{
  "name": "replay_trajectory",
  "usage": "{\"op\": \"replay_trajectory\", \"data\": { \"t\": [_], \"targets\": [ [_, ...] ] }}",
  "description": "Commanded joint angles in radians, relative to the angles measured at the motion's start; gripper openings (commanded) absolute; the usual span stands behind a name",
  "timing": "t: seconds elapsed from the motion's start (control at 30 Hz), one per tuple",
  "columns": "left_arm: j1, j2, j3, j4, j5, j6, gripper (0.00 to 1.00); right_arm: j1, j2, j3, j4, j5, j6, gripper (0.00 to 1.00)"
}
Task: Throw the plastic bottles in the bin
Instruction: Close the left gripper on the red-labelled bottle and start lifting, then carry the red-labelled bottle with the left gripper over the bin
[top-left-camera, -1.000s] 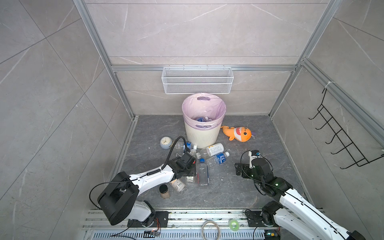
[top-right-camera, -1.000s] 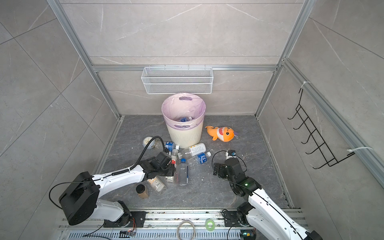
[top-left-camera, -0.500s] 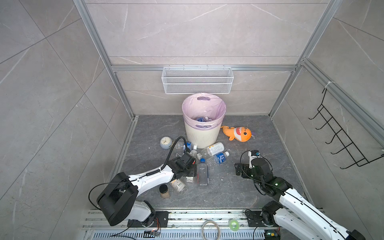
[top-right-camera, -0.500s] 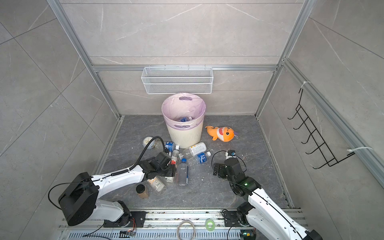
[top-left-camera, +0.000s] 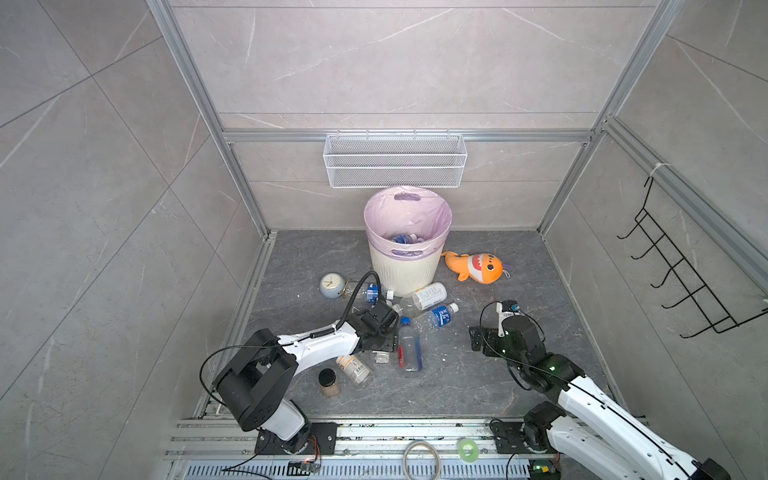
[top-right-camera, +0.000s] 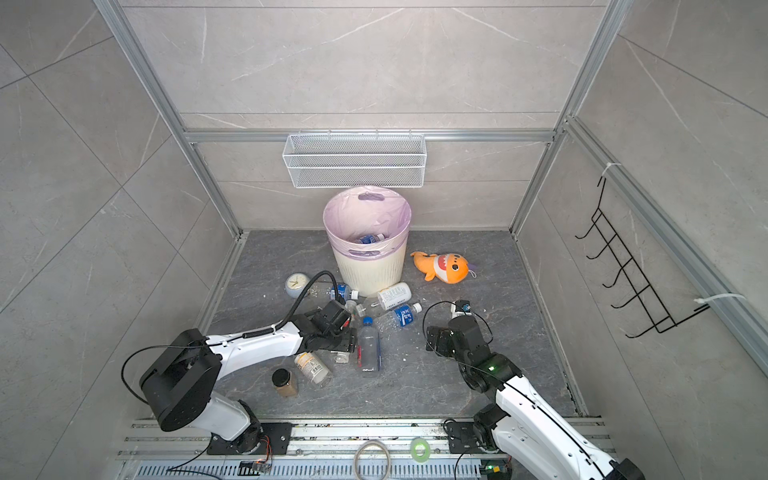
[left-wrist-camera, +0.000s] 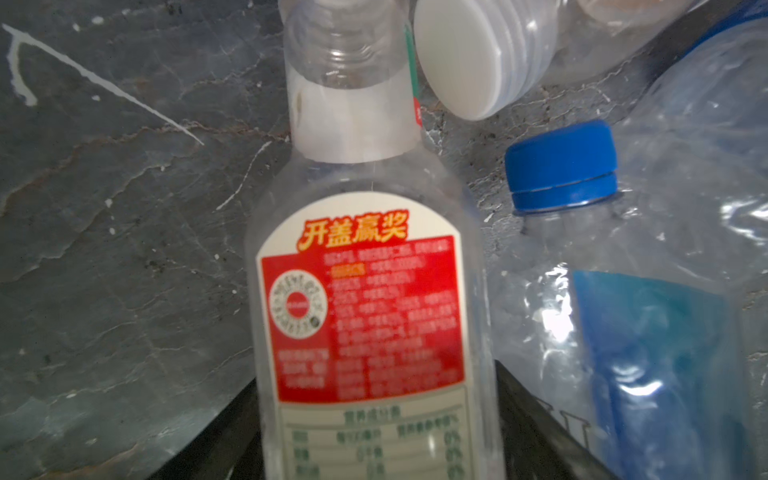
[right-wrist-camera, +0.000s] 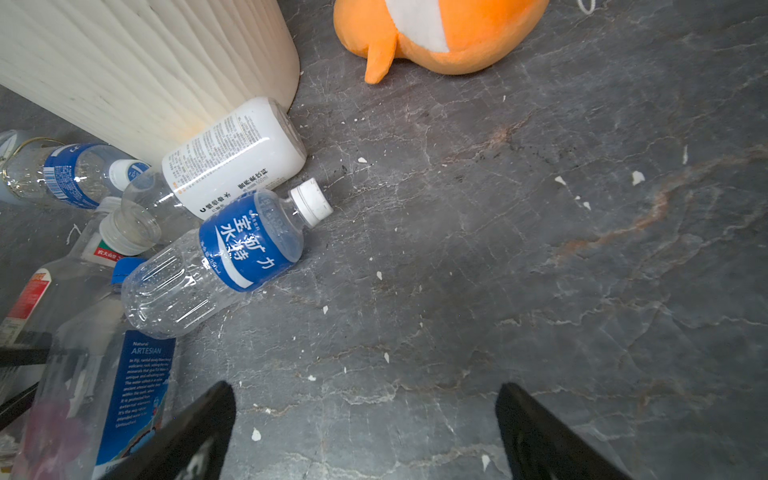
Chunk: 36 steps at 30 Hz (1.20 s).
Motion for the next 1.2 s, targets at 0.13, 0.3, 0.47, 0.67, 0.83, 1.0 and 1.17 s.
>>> {"op": "replay_trajectory", "data": {
  "t": [0.13, 0.3, 0.47, 0.67, 0.83, 1.0, 1.17],
  "targets": [
    [-0.006, -0.001, 0.022, -0.026, -0.028, 0.024, 0.68, 0.007, 0.002, 0.006, 0.017, 0.015, 0.016, 1.00],
    [-0.012, -0.099, -0.031, 0.025, -0.030, 0.028, 0.62, 0.007, 0.005, 0.005, 0.018, 0.014, 0.015, 1.00],
    [-0.021, -0.232, -0.084, 0.076, -0.048, 0.046, 0.61, 0.008, 0.005, 0.005, 0.018, 0.014, 0.016, 1.00],
    [-0.028, -0.385, -0.141, 0.132, -0.071, 0.075, 0.59, 0.008, 0.001, 0.004, 0.018, 0.014, 0.015, 1.00],
    [-0.030, -0.495, -0.179, 0.145, -0.090, 0.109, 0.59, 0.009, -0.001, 0.004, 0.018, 0.016, 0.015, 1.00],
    [-0.031, -0.621, -0.225, 0.158, -0.096, 0.158, 0.59, 0.010, -0.003, 0.002, 0.017, 0.016, 0.015, 1.00],
    [-0.031, -0.733, -0.256, 0.161, -0.089, 0.217, 0.59, 0.011, -0.004, 0.003, 0.018, 0.016, 0.015, 1.00]
  ]
}}
